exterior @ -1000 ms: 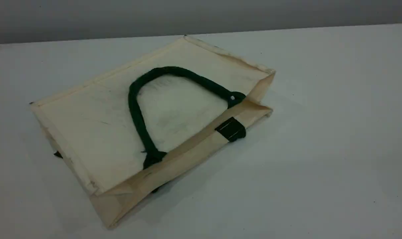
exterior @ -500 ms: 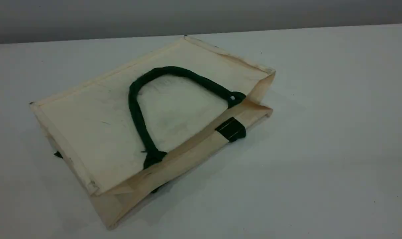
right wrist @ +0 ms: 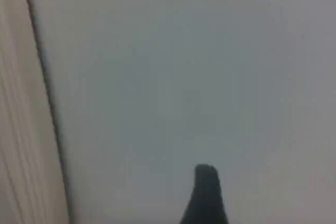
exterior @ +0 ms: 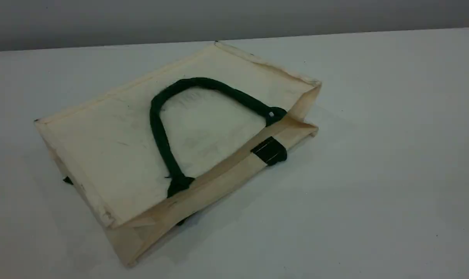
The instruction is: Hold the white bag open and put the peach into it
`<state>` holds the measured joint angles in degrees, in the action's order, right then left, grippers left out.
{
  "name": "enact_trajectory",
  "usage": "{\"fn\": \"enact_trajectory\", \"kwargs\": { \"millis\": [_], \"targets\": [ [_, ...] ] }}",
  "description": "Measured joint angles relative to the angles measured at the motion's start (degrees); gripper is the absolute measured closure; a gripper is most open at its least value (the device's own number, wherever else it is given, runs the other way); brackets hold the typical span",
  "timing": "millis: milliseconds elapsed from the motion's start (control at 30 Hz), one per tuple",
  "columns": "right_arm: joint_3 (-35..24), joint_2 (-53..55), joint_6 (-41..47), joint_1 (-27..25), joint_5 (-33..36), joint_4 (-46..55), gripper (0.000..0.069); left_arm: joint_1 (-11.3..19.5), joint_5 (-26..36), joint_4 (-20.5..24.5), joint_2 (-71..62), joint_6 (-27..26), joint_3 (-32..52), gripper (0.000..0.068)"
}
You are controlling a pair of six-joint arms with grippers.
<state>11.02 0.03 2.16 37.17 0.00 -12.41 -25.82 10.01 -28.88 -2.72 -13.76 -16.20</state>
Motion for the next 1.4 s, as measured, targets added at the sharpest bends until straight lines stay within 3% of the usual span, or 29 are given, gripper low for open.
{"fn": "enact_trajectory", "kwargs": {
  "millis": [100, 233, 367, 633, 900, 1100, 1200, 1400],
  "targets": [
    [-4.5, 0.0, 0.0, 0.0, -5.6, 0.3, 0.0179, 0.0, -4.3, -3.1, 0.0, -0.7, 3.5, 0.0162],
    [-10.2, 0.0, -1.1, 0.0, -12.5, 2.8, 0.0179, 0.0, -7.4, -2.8, 0.0, -4.3, 7.7, 0.0162],
    [-11.1, 0.0, -1.3, 0.0, -14.8, 7.9, 0.0179, 0.0, -8.5, -2.8, 0.0, -10.2, 12.3, 0.0162],
    [-11.1, 0.0, -1.8, 0.0, -3.4, 9.7, 0.0179, 0.0, -8.2, -2.6, 0.0, -12.8, 16.2, 0.0162],
    [-11.0, 0.0, -3.9, 0.0, 1.3, 9.8, 0.0183, 0.0, -8.6, -2.6, 0.0, -14.3, 16.2, 0.0162],
    [-11.0, 0.0, -2.7, 0.0, 9.8, 6.0, 0.0220, 0.0, -6.8, -2.6, 0.0, -14.3, 16.2, 0.0162],
    [-11.0, 0.0, -3.1, 0.0, 10.5, 6.8, 0.0243, 0.0, -4.9, -2.6, 0.0, -14.5, 16.2, 0.0162],
    [-11.0, 0.0, -6.0, 0.0, 11.0, 10.2, 0.0280, 0.0, 0.5, -2.1, 0.0, -22.5, 16.2, 0.0162]
  ]
}}
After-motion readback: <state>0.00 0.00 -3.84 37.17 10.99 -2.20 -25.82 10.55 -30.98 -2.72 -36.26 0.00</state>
